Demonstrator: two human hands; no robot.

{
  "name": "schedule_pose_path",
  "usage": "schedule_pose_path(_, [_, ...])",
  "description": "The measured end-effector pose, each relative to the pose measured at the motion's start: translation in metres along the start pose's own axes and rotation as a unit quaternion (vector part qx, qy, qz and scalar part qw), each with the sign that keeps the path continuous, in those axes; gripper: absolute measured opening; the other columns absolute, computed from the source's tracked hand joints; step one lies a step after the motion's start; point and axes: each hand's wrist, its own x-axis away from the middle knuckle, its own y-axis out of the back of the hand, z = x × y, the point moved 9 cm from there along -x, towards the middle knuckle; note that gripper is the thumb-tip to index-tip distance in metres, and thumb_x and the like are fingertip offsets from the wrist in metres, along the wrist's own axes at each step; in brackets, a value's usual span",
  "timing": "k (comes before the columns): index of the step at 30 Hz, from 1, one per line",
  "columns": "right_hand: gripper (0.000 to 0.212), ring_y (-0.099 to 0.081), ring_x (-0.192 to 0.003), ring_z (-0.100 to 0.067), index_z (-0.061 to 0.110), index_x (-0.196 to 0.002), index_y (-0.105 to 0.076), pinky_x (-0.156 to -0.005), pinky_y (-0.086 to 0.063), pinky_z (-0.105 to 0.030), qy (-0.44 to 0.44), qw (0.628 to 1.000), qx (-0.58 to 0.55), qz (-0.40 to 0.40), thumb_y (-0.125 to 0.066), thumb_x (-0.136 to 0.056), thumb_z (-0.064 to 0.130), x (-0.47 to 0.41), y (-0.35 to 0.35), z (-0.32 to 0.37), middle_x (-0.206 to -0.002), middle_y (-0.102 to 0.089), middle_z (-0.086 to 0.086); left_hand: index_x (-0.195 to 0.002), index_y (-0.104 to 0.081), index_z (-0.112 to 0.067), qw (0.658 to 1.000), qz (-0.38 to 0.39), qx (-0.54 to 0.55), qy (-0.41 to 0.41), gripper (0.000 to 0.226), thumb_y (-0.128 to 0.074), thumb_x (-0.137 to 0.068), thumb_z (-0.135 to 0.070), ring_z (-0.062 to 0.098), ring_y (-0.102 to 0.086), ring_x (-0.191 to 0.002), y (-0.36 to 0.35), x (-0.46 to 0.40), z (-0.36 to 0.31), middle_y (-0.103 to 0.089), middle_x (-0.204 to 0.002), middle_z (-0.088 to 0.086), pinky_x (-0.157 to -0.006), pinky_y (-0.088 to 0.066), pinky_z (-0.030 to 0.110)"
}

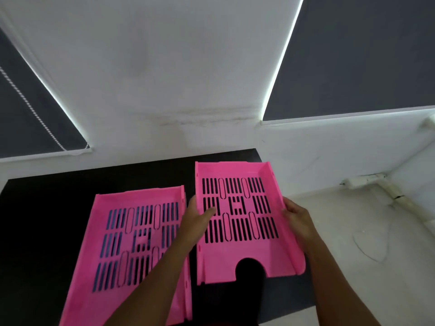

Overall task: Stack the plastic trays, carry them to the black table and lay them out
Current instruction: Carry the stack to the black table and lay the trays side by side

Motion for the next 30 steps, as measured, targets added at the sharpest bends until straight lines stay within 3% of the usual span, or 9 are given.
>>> schedule_pose_path(5, [0.039,-0.077,-0.077,-0.025,0.039,-0.091,-0.077,-0.065,-0.062,-0.034,-0.055,0.998,0.025,0.032,-0.051,-0.099,0.01,-0.016,-0.005,-0.04,-0.091,-0.08,-0.005,-0.129,-0.057,-0.021,0.996,0.0,0.014,0.09,0.039,-0.061,-0.091,-0.015,0.018,-0.077,-0.085,-0.014,-0.01,0.035,-0.076,-0.106,0.004,-0.065,-0.061,0.032])
schedule_pose_path(11, [0.033,-0.074,-0.072,-0.019,0.034,-0.094,-0.073,-0.053,-0.058,-0.019,-0.078,0.996,0.034,0.026,-0.05,-0.1,0.01,-0.03,-0.01,-0.065,-0.083,-0.078,0.001,-0.123,-0.061,-0.021,0.993,-0.004,0.013,0.12,0.036,-0.059,-0.088,-0.01,0.024,-0.077,-0.085,-0.019,-0.017,0.048,-0.077,-0.103,0.009,-0.076,-0.064,0.045])
schedule_pose_path(17, [0.029,-0.076,-0.08,-0.025,0.022,-0.102,-0.074,-0.065,-0.061,-0.031,-0.076,0.995,0.064,-0.001,-0.048,-0.1,0.01,-0.033,-0.01,-0.069,-0.091,-0.078,-0.005,-0.122,-0.061,-0.019,0.994,0.009,0.003,0.108,0.03,-0.058,-0.092,-0.015,0.018,-0.077,-0.086,-0.016,-0.016,0.036,-0.076,-0.102,0.003,-0.081,-0.063,0.046])
schedule_pose_path(19, [0.025,-0.074,-0.082,-0.028,0.016,-0.098,-0.07,-0.067,-0.059,-0.032,-0.063,0.994,0.09,-0.023,-0.047,-0.098,0.008,-0.032,-0.01,-0.064,-0.09,-0.075,-0.008,-0.116,-0.057,-0.018,0.996,0.009,-0.001,0.094,0.022,-0.057,-0.095,-0.013,0.009,-0.071,-0.082,-0.01,-0.015,0.028,-0.071,-0.098,-0.007,-0.076,-0.061,0.034])
schedule_pose_path(21, [0.02,-0.073,-0.083,-0.03,0.012,-0.1,-0.065,-0.066,-0.06,-0.033,-0.043,0.991,0.108,-0.069,-0.046,-0.097,0.01,-0.032,-0.012,-0.051,-0.091,-0.072,-0.011,-0.127,-0.05,-0.024,0.997,0.002,0.006,0.073,0.034,-0.056,-0.096,-0.011,0.002,-0.064,-0.102,0.001,-0.011,0.017,-0.064,-0.118,-0.011,-0.088,-0.051,0.022])
schedule_pose_path(24, [0.024,-0.072,-0.069,-0.02,0.028,-0.115,-0.059,-0.055,-0.057,-0.027,-0.014,0.991,0.09,-0.098,-0.046,-0.101,0.013,-0.022,-0.037,-0.017,-0.089,-0.07,-0.004,-0.154,-0.033,-0.02,0.999,-0.041,0.01,0.019,0.065,-0.059,-0.095,-0.013,0.018,-0.038,-0.145,0.036,-0.004,0.006,-0.038,-0.16,0.004,-0.11,-0.034,0.033])
schedule_pose_path(27, [0.038,-0.075,-0.095,-0.024,0.024,-0.14,-0.054,-0.082,-0.063,-0.042,-0.004,0.997,0.056,-0.053,-0.05,-0.102,0.022,-0.01,-0.093,0.005,-0.117,-0.072,-0.007,-0.151,-0.038,-0.023,0.995,-0.1,0.004,-0.028,0.059,-0.058,-0.096,-0.016,0.024,-0.044,-0.141,0.09,0.012,0.003,-0.046,-0.155,0.008,-0.108,-0.037,0.033])
schedule_pose_path(29, [0.046,-0.059,-0.127,-0.02,0.016,-0.147,-0.049,-0.109,-0.045,-0.039,0.008,0.999,0.046,-0.009,-0.053,-0.101,0.021,0.005,-0.136,0.019,-0.144,-0.059,-0.004,-0.149,-0.039,-0.032,0.987,-0.151,-0.029,-0.041,0.057,-0.058,-0.096,-0.023,0.033,-0.062,-0.123,0.133,0.023,0.01,-0.06,-0.14,0.018,-0.102,-0.051,0.043])
schedule_pose_path(30, [0.048,-0.052,-0.133,-0.016,0.014,-0.148,-0.048,-0.11,-0.038,-0.033,0.017,0.999,0.044,0.021,-0.055,-0.101,0.02,0.013,-0.159,0.024,-0.149,-0.054,-0.004,-0.15,-0.038,-0.035,0.981,-0.183,-0.047,-0.043,0.058,-0.057,-0.097,-0.024,0.025,-0.071,-0.105,0.157,0.031,0.018,-0.067,-0.125,0.015,-0.088,-0.06,0.039])
